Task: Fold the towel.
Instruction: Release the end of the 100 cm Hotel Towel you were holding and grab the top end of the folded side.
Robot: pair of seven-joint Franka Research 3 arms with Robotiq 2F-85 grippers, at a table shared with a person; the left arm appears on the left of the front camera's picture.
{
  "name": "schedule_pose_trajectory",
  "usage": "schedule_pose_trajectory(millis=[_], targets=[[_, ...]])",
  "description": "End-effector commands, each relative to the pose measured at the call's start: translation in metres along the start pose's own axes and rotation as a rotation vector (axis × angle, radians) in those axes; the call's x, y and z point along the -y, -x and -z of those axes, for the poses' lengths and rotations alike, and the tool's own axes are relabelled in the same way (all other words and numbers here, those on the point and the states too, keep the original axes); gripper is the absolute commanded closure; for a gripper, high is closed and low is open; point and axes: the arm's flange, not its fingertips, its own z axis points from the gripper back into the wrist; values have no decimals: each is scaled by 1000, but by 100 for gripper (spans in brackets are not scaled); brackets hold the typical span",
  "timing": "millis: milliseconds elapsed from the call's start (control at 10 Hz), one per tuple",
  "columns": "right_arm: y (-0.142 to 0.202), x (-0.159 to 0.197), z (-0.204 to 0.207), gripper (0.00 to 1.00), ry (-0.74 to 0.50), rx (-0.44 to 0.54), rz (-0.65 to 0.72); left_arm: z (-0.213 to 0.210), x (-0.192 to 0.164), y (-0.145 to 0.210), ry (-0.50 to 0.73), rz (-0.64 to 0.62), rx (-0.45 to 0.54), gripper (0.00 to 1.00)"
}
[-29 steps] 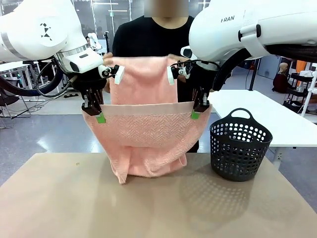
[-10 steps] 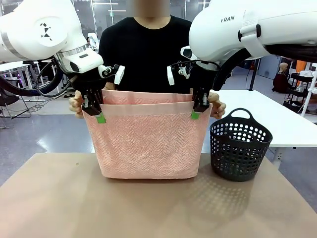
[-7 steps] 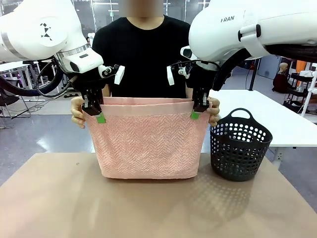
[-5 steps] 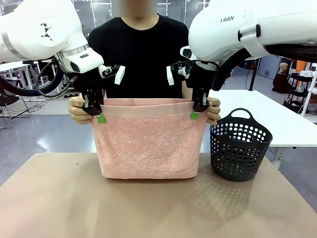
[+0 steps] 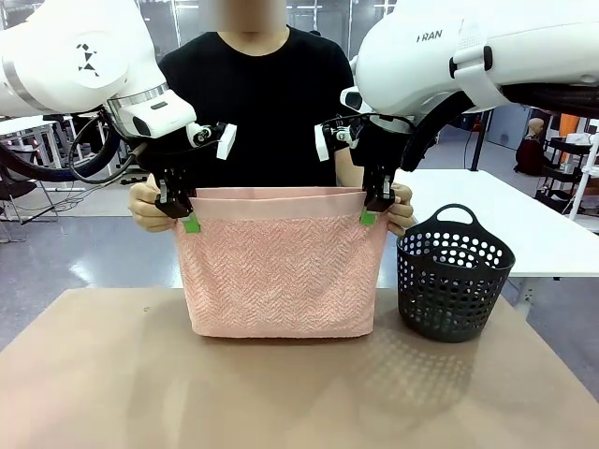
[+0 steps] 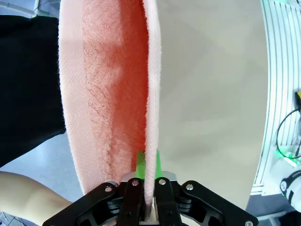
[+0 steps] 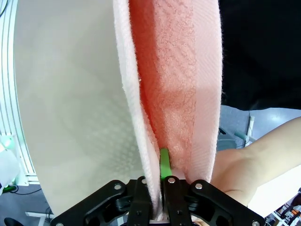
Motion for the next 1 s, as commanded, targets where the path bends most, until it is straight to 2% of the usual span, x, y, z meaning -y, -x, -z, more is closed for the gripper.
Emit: schedule_pose_trajectory(millis=[0,100,200,300,400,500,600,700,800,900], targets=[[1,0,0,60,20,-17,0,-3,0,-1,-14,6,-10,57],[0,0,-1,48,24,-9,1,-6,-1,-1,-15,2,0,21],[0,1,-4,23,32,-7,3,-9,-2,-2,-21,-6,0,18],[0,2,-7,11,30,-9,-3,-13,-2,-3,-29,-13,-4,0],[0,4,-12,0,41,-9,-5,-17,-2,-5,-38,-16,-1,0],[0,4,-18,0,49,4,-4,-21,-2,-8,-59,-22,-6,0],[-1,3,-26,0,76,19,-18,-26,-1,-11,-82,-22,4,15],[-2,2,-34,9,112,30,-30,-33,-1,-13,-111,-25,8,6],[-4,-1,-50,3,165,40,-43,-46,3,-17,-170,-16,13,0],[-6,-5,-61,0,178,53,-58,-57,7,-20,-184,-9,34,0]])
